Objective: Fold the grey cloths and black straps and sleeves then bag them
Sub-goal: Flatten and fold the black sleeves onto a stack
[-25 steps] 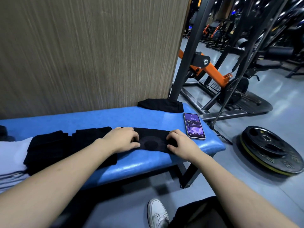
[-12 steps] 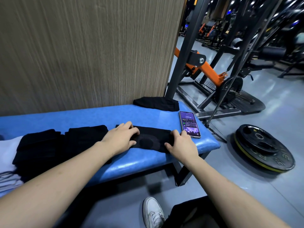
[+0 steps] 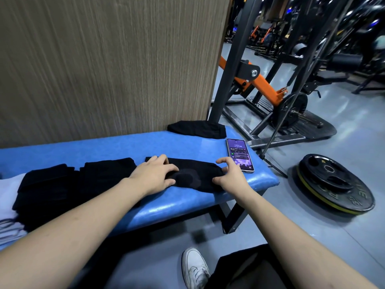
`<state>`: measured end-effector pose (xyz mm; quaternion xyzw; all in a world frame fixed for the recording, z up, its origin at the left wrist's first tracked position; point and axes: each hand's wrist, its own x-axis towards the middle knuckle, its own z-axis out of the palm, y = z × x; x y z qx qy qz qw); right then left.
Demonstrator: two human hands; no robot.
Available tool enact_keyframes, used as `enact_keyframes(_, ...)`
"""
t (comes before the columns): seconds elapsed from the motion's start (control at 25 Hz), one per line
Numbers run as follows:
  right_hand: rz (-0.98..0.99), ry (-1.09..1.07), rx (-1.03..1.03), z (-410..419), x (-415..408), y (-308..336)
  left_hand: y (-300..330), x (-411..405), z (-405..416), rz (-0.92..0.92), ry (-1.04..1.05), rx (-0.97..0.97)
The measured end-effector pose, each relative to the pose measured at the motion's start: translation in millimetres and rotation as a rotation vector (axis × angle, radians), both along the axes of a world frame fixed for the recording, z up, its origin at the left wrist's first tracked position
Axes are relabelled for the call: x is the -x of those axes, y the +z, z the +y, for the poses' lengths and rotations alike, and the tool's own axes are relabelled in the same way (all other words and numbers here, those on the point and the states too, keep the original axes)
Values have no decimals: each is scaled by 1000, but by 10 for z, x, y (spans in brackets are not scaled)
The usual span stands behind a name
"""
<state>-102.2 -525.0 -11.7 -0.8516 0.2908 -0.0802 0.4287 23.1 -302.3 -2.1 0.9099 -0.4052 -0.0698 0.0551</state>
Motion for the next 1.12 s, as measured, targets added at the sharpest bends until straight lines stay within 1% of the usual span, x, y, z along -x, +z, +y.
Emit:
enact_keyframes(0.16, 10, 23, 34, -11, -35, -41, 33, 53, -7, 8, -10, 5)
enact_keyframes(0.32, 42, 45, -3, 44, -92, -19, 50, 62, 31, 12, 2, -4)
enact_keyframes(0.4, 28, 45, 9, 66, -116, 22, 48, 76, 48, 15, 7, -13)
enact_keyframes(0.48, -34, 13, -10, 79, -133, 92, 44, 94, 42, 9, 8, -19)
enact_keyframes(0.64, -204, -72, -139, 103, -157, 184, 17, 102, 33, 3, 26, 3)
enact_keyframes(0.84, -303, -124, -147, 182, -223, 309, -65, 184, -22, 38, 19, 71)
enact_keyframes(0.92, -290, -71, -77, 256, -275, 355, -47, 191, 4, 21, 17, 84)
enact_keyframes(1.04, -310, 100, 16, 417, -382, 364, 29, 153, 118, -127, 9, 66)
enact_keyframes(1.12, -311, 189, 33, 539, -470, 343, 116, 56, 212, -184, 24, 61)
